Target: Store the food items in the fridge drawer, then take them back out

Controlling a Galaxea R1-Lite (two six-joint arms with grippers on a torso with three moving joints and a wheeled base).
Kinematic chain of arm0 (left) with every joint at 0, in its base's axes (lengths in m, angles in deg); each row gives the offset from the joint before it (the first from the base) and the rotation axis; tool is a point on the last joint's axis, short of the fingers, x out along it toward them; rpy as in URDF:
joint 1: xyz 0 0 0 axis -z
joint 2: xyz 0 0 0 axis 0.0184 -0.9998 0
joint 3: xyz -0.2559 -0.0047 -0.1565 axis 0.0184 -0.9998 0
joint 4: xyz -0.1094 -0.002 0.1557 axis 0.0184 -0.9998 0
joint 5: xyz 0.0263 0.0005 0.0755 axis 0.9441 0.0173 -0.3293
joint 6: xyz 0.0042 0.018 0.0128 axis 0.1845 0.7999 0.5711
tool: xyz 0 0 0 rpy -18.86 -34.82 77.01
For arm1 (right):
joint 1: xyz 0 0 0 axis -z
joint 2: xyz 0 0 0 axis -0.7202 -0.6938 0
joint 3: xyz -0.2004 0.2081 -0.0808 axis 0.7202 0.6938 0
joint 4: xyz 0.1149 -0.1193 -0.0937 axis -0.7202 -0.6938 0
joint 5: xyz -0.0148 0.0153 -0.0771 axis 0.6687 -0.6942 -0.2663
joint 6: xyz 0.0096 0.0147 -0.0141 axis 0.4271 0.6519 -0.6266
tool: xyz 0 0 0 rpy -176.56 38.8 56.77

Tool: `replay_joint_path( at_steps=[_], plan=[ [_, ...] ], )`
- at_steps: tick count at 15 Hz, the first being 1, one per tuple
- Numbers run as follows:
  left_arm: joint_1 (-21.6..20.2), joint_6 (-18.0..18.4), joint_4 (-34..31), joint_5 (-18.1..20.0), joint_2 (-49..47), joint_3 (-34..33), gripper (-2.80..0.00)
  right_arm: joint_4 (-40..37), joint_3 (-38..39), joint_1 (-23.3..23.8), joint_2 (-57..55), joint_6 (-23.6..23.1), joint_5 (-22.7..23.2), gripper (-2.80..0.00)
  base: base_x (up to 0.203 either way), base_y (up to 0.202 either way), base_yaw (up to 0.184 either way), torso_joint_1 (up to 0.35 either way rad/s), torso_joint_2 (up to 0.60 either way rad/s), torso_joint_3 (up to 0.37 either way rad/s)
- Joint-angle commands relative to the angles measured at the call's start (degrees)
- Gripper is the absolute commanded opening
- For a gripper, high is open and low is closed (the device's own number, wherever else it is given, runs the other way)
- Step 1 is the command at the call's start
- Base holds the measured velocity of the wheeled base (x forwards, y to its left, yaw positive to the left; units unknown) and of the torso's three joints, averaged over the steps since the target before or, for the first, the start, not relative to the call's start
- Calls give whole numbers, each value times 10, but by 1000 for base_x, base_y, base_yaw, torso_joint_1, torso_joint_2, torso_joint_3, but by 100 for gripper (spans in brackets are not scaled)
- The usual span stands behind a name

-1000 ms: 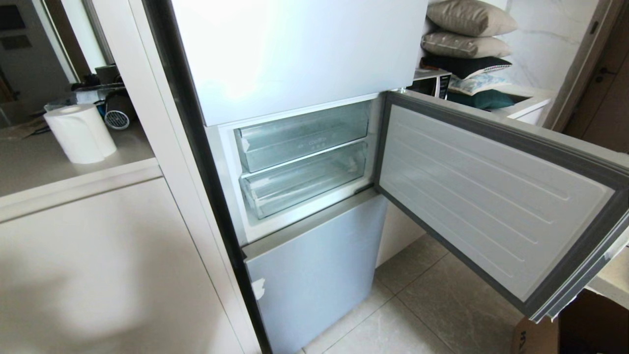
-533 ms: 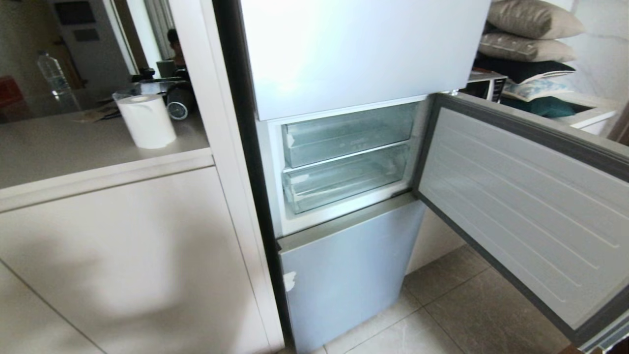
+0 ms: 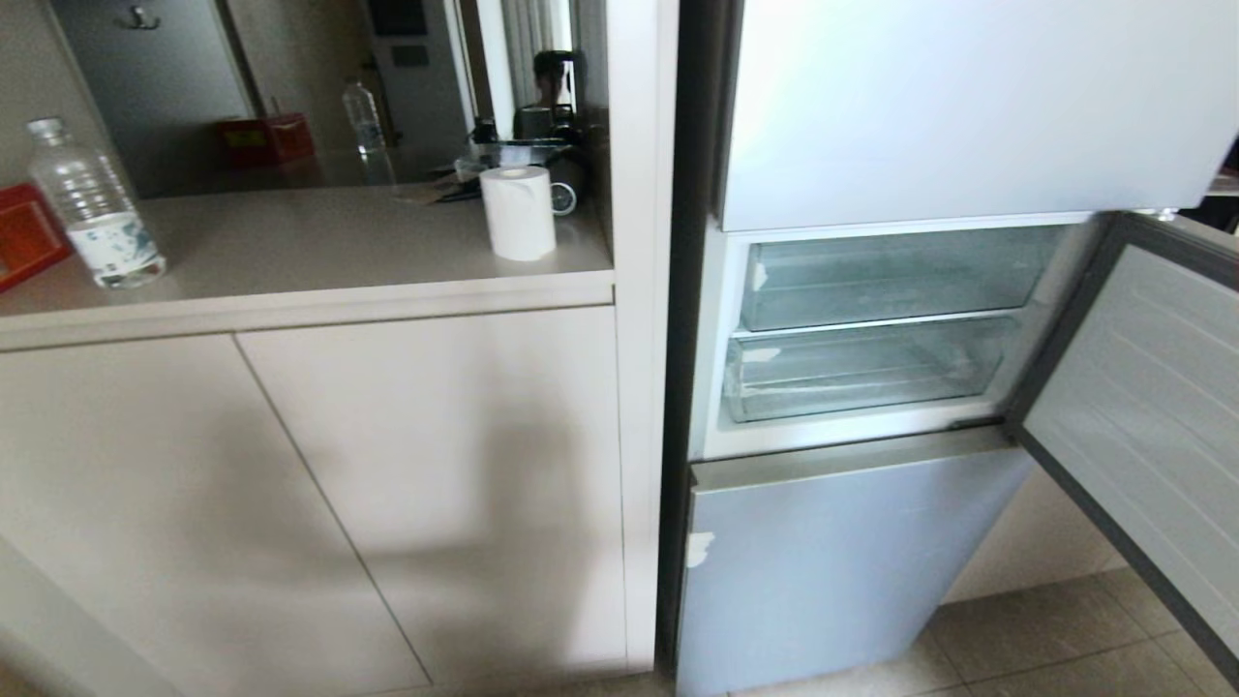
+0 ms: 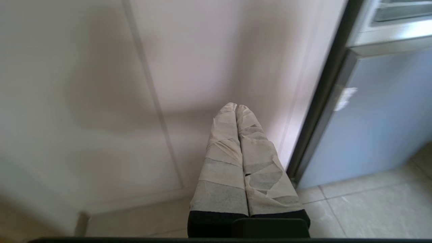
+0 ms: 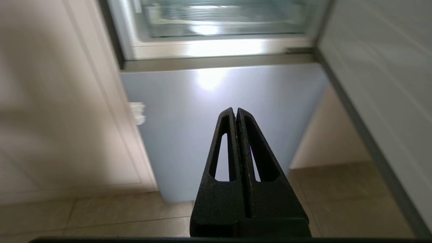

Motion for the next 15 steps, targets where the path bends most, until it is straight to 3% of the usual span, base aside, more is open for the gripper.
replay_joint_path(
  at_steps=[1, 5, 9, 11, 15],
  plan=[
    [0, -1, 1, 0, -1, 0, -280, 0, 0, 0, 0, 0, 0, -280, -1, -8, 175, 2, 11, -2],
    [0, -7, 0, 0, -1, 0, -280, 0, 0, 0, 0, 0, 0, -280, 1, -7, 131, 4, -2, 1],
    [0, -7, 1, 0, -1, 0, -280, -5, -24, 0, -5, -1, -6, -280, 0, 0, 0, 0, 0, 0],
    [0, -2, 0, 0, -1, 0, -280, -16, -83, 0, -68, 22, -29, -280, 0, 0, 0, 0, 0, 0],
    [0, -9, 1, 0, -1, 0, -280, -13, -183, 0, -308, 110, -70, -280, 0, 0, 0, 0, 0, 0]
  ],
)
